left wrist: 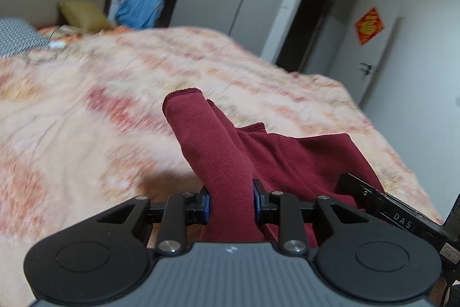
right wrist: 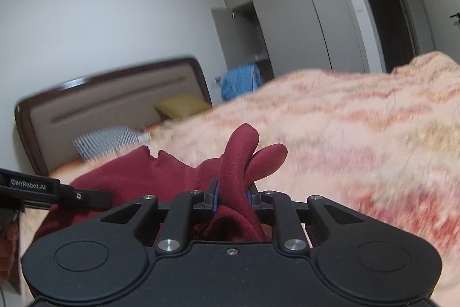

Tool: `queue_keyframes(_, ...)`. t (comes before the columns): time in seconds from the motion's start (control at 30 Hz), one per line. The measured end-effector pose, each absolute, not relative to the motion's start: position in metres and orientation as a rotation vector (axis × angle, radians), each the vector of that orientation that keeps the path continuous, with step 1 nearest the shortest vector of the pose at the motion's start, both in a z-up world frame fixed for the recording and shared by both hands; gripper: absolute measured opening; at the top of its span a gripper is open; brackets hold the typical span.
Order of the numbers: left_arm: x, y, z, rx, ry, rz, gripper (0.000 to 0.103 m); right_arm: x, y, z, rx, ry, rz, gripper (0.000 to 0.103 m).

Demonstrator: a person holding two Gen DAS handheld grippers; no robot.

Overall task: Fold small clothes
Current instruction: 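Lift the sweater end with both tools and fold it over onto itself, then open both tools and pull them back from the folded sweater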

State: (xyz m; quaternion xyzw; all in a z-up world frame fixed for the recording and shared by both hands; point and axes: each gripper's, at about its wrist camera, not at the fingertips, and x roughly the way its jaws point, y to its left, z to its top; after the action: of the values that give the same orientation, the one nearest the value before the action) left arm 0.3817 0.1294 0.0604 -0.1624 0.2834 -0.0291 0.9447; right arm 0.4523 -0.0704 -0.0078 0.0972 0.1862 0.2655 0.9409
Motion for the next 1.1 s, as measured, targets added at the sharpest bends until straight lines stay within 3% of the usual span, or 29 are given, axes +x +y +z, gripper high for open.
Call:
queue_keyframes(0.2, 0.38, 0.149, 0.002, -0.39, 0.65, -0.014, 0.034, 0.449, -0.079, -0.052, 0.232, 0.45, 0.492, 0.022)
queue_keyframes(0.4, 0.374, 0.165, -0.006, -0.471, 0.652, -0.022, 0.041, 0.452, -0.081, -0.052, 0.247, 0.449, 0.503, 0.026)
queue_keyframes(0.47, 0.375, 0.162, -0.003, -0.459, 0.66, -0.014, 0.043, 0.456, -0.083, -0.051, 0.251, 0.448, 0.497, 0.031)
queue_keyframes(0.6, 0.376, 0.158, 0.002, -0.442, 0.687, 0.02, 0.067, 0.453, -0.088, -0.045, 0.229, 0.451, 0.472, 0.047)
queue_keyframes(0.67, 0.372, 0.156, 0.006, -0.436, 0.692, 0.028, 0.072, 0.447, -0.092, -0.039, 0.214, 0.441, 0.462, 0.056)
queue_keyframes(0.73, 0.366, 0.155, 0.014, -0.432, 0.684, 0.035, 0.083, 0.44, -0.096, -0.032, 0.202, 0.428, 0.46, 0.065)
queue_keyframes(1.1, 0.306, 0.14, 0.076, -0.365, 0.577, 0.057, 0.103, 0.378, -0.116, 0.027, 0.175, 0.326, 0.435, 0.099)
